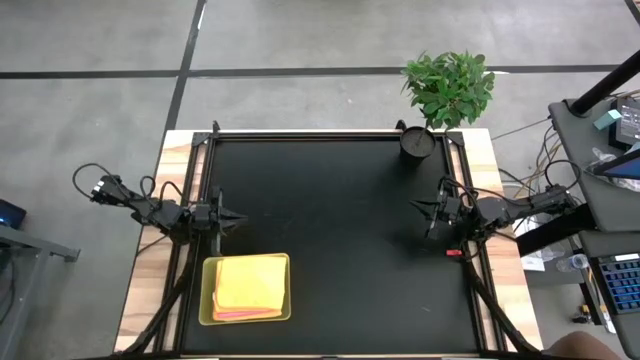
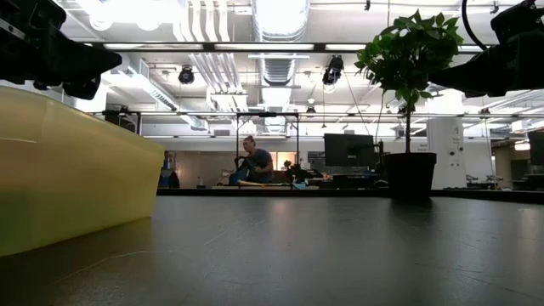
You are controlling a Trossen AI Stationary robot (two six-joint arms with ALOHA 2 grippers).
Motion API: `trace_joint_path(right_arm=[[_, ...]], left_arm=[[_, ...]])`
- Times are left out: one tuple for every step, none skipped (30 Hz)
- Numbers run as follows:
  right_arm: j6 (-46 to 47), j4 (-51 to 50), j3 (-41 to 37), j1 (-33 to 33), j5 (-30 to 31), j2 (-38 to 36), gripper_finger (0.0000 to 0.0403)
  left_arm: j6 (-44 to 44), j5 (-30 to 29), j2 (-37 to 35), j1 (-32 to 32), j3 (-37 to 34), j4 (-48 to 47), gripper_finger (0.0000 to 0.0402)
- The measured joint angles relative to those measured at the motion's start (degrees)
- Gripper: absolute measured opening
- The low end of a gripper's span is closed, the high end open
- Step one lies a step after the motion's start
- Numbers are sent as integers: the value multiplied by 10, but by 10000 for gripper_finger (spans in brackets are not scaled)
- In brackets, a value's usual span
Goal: Fold microfiber towels
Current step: Return to Home Position
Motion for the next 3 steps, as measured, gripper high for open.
trace_joint_path(right_arm=[[0, 0, 0, 0, 0, 0, 9], [1, 0, 0, 0, 0, 0, 9], [0, 0, 0, 0, 0, 0, 9]], left_arm=[[0, 0, 0, 0, 0, 0, 0], [0, 0, 0, 0, 0, 0, 0], [0, 0, 0, 0, 0, 0, 0]])
